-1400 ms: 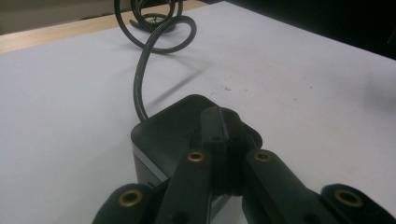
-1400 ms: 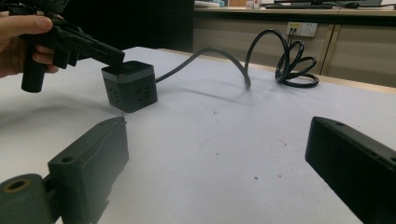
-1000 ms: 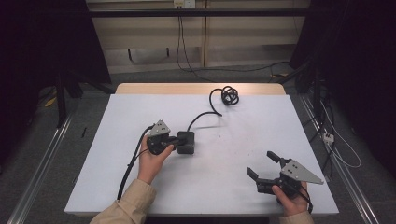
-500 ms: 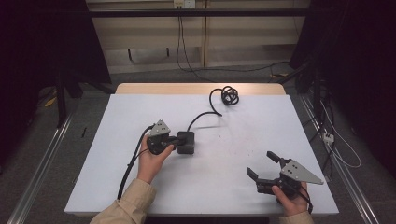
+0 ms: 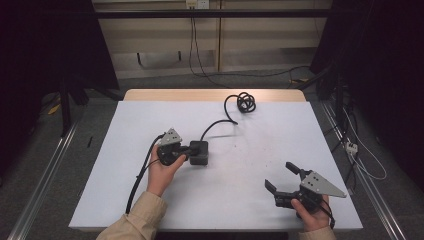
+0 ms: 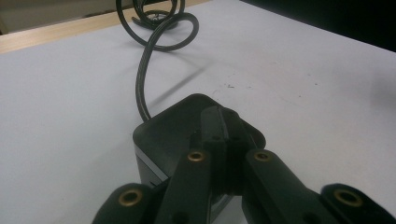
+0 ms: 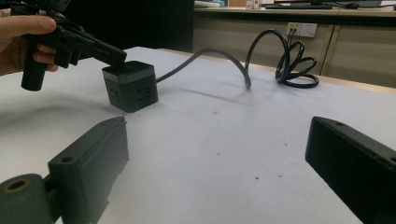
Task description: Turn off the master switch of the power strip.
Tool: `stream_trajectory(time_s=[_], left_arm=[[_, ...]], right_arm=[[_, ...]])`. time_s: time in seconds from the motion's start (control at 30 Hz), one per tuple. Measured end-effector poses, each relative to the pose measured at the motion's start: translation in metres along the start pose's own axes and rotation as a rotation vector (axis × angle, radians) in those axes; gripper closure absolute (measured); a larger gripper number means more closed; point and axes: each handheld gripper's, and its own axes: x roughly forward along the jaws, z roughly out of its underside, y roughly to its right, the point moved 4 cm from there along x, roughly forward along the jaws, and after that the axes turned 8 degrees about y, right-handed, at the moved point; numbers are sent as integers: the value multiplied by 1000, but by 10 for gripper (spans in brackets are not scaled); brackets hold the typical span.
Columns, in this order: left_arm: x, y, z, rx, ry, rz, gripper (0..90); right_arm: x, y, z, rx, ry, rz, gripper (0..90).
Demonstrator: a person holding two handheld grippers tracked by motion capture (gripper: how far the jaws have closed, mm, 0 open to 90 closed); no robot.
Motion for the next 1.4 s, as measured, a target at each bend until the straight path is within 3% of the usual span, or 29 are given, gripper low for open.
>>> stream_trajectory(time_s=[0.5, 1.4], left_arm=[[0, 1, 0, 15, -4, -9, 900], [0, 0, 1, -7, -1, -4, 900]], right_arm=[[0, 1, -1, -2, 4, 1, 56], [0, 2, -1, 0, 3, 1, 56]])
